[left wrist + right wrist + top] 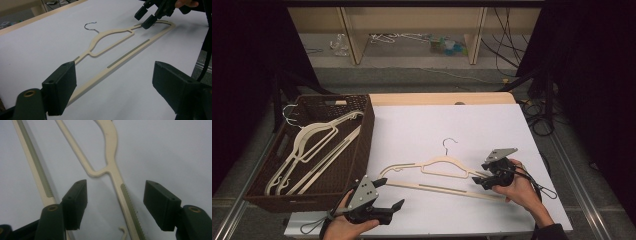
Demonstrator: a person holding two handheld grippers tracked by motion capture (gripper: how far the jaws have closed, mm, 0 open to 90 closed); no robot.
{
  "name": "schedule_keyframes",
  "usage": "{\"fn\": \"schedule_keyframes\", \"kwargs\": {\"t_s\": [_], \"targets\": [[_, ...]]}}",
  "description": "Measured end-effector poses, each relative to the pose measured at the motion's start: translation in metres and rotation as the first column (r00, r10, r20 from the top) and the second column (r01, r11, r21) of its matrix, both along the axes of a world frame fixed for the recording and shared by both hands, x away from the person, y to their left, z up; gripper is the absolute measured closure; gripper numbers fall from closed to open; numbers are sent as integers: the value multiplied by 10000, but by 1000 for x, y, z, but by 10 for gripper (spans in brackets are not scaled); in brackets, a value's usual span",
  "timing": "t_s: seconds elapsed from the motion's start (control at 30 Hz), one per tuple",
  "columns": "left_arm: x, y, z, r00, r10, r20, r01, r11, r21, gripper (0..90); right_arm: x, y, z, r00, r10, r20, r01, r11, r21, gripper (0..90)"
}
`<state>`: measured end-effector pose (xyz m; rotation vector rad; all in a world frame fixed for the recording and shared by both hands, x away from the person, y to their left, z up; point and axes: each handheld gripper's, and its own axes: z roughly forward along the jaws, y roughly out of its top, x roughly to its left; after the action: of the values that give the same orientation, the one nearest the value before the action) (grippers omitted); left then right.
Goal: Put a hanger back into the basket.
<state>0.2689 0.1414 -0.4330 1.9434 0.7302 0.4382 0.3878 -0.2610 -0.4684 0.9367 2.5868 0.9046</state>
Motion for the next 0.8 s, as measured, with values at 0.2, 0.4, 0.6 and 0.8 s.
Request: {"fn": "schedule_keyframes", "kwargs": {"t_s": [0.2, 0.4, 0.6, 0.8], "targets": [[-1, -2, -1, 10000, -97, -22, 97, 10000, -10, 201, 10, -4, -7, 9991, -127, -399, 113, 9993, -369, 448], [0, -3, -3, 9997, -238, -67, 239, 9997, 55, 204, 14, -4, -5, 9980, 43, -639, -75, 9987, -506, 551], [-1, -2, -2, 9997, -221, -39, 221, 9997, 75, 203, 11, -1, -1, 9921, 958, -815, -1027, 9910, -857, 723], [0, -1, -2, 9998, -175, -45, 175, 9998, 60, 203, 5, 1, 4, 9799, 1458, -1359, -1638, 9776, -1320, 783]]}}
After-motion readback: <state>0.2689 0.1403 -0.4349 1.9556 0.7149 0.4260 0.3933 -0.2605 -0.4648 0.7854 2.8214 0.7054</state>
